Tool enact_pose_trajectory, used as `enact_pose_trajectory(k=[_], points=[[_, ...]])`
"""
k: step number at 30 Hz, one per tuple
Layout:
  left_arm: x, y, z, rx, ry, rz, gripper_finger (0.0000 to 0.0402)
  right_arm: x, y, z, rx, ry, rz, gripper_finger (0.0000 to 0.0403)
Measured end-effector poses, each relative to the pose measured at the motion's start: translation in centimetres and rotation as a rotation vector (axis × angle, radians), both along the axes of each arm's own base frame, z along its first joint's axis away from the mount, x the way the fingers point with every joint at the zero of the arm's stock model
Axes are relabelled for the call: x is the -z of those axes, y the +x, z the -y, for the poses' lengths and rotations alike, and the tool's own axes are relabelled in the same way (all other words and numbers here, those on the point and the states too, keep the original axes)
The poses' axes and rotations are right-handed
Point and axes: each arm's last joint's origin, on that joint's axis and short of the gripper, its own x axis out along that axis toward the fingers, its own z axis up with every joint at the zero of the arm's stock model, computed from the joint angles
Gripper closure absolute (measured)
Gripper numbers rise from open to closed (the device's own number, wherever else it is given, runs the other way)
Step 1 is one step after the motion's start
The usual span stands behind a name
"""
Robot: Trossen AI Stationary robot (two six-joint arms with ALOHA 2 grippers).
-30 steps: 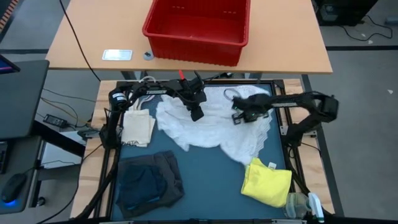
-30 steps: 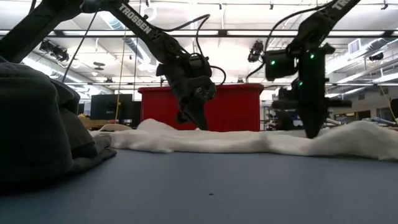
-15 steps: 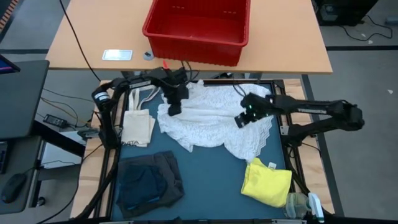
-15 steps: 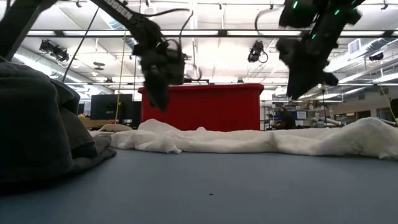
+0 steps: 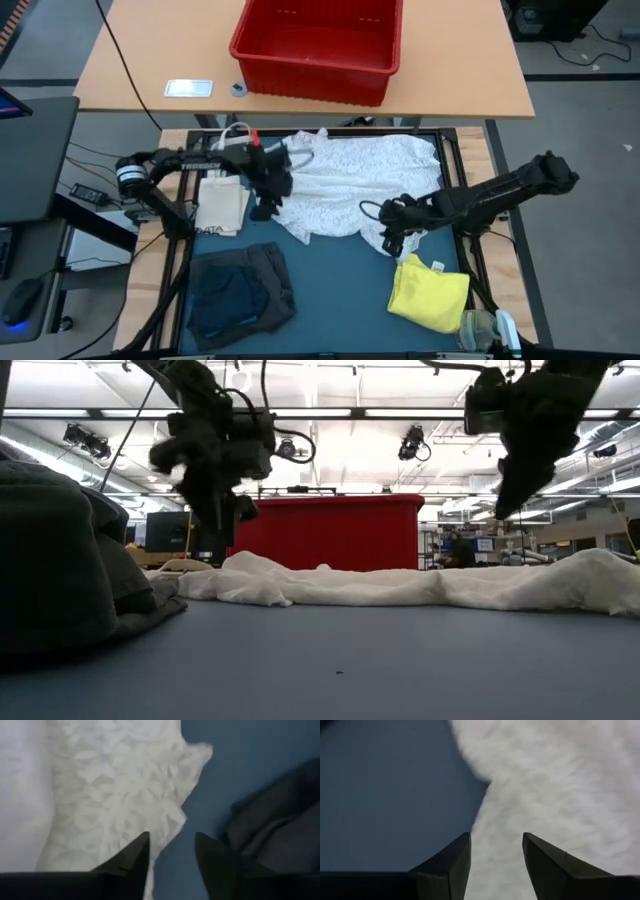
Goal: Fold laundry
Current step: Fold the white shirt
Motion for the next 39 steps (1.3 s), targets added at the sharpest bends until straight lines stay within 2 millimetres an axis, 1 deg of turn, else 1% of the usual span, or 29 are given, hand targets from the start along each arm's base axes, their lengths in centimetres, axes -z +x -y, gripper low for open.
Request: enact_pose_trajectory(k=[3,6,8,10,12,14,16,20,22,24,26,28,29,30,32,36,38,39], points=[[1.9,0.4,1.6,0.032,0.151,-0.014,0.019,0.5,0.2,-1.3,-0.061,0.043,-0.014,0.0218],[4.0,0.7,2.5,0.049,0.268,-0.023,0.0149,0.6,0.7,-3.4,-0.129,0.044,0.049,0.0218],[5.2,0.5,2.9,0.039,0.313,-0.048,0.0138,1.2,0.6,-4.6,-0.181,0.01,0.032,0.0218],[6.1,0.4,3.0,0.018,0.321,-0.059,0.0142,2.1,0.2,-5.6,-0.213,-0.041,-0.026,0.0217],[6.8,0.3,3.1,0.018,0.32,-0.062,0.0161,3.2,-0.1,-6.1,-0.22,-0.075,-0.101,0.0217],[7.4,0.1,3.4,0.026,0.321,-0.074,0.0193,4.0,-0.4,-6.5,-0.221,-0.099,-0.166,0.0217],[7.6,0.2,3.6,0.018,0.32,-0.08,0.0236,4.7,-0.5,-6.7,-0.213,-0.12,-0.21,0.0217],[7.6,0.5,3.6,-0.079,0.305,-0.066,0.0333,6.4,-0.1,-7.1,-0.223,-0.169,-0.272,0.0218],[7.1,0.8,3.6,-0.144,0.281,-0.067,0.0378,7.6,0.2,-7.0,-0.209,-0.191,-0.316,0.0229],[6.2,1.0,3.7,-0.217,0.24,-0.099,0.0389,8.4,0.6,-6.8,-0.182,-0.199,-0.344,0.0258],[5.2,1.1,4.3,-0.225,0.212,-0.164,0.039,8.7,0.9,-6.6,-0.155,-0.167,-0.352,0.0309],[3.2,1.7,4.9,-0.21,0.205,-0.169,0.0394,8.4,0.9,-6.4,-0.142,-0.123,-0.351,0.0371],[2.1,1.8,5.4,-0.194,0.204,-0.184,0.0395,8.1,0.8,-6.3,-0.136,-0.103,-0.351,0.0383],[1.0,1.8,5.9,-0.174,0.205,-0.2,0.0396,7.5,0.6,-6.1,-0.118,-0.078,-0.342,0.0385],[-1.3,1.8,7.1,-0.132,0.209,-0.229,0.0397,5.5,0.1,-6.0,-0.087,-0.008,-0.309,0.0386],[-6.3,1.5,9.5,-0.046,0.158,-0.195,0.0399,-0.1,-1.7,-6.1,-0.134,0.208,-0.2,0.0391],[-7.8,1.4,10.6,-0.013,0.11,-0.176,0.0399,-2.8,-3.0,-5.9,-0.158,0.361,-0.128,0.0391],[-8.4,1.5,11.1,0.002,0.084,-0.144,0.0399,-3.7,-3.6,-5.8,-0.156,0.429,-0.104,0.0391]])
